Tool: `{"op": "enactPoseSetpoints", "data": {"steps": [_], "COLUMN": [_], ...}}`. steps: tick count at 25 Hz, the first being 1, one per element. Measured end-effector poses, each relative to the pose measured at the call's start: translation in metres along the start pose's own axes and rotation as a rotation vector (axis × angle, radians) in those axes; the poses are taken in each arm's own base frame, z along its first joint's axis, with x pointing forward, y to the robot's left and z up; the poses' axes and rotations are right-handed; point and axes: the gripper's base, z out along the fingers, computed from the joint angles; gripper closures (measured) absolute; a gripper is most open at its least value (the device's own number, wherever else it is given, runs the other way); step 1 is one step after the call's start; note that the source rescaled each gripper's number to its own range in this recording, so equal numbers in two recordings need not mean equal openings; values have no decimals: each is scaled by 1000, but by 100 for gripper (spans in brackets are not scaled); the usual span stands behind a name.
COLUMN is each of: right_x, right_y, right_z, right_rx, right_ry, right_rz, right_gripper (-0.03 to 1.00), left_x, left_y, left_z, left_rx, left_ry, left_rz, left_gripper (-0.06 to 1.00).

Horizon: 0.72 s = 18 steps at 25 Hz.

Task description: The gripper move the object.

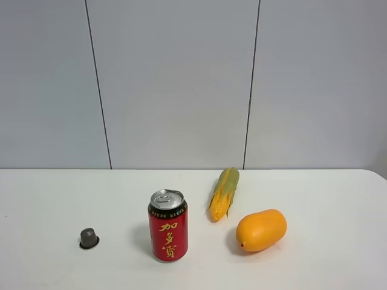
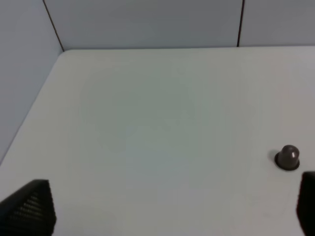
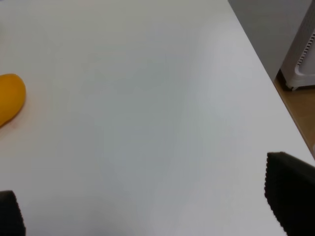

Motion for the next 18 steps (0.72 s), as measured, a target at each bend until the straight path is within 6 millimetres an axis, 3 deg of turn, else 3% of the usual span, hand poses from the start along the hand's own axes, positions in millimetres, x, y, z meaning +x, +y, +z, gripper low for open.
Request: {"op": "enactPoseSetpoints", "data": {"steps": [10,18], "right_x": [0,0], "right_y": [0,0], "right_z": [0,0], "right_rx": [0,0], "right_ry": [0,0], "right_rz": [0,0], "right_gripper": [-3,-3], "left_x": [1,14], "left_y": [-3,-4], "left_z": [-2,-3], "left_rx": [32,42], "left_ry": [-1,145], "left_rz": [-24,-29], "left_gripper": [-5,-5]}}
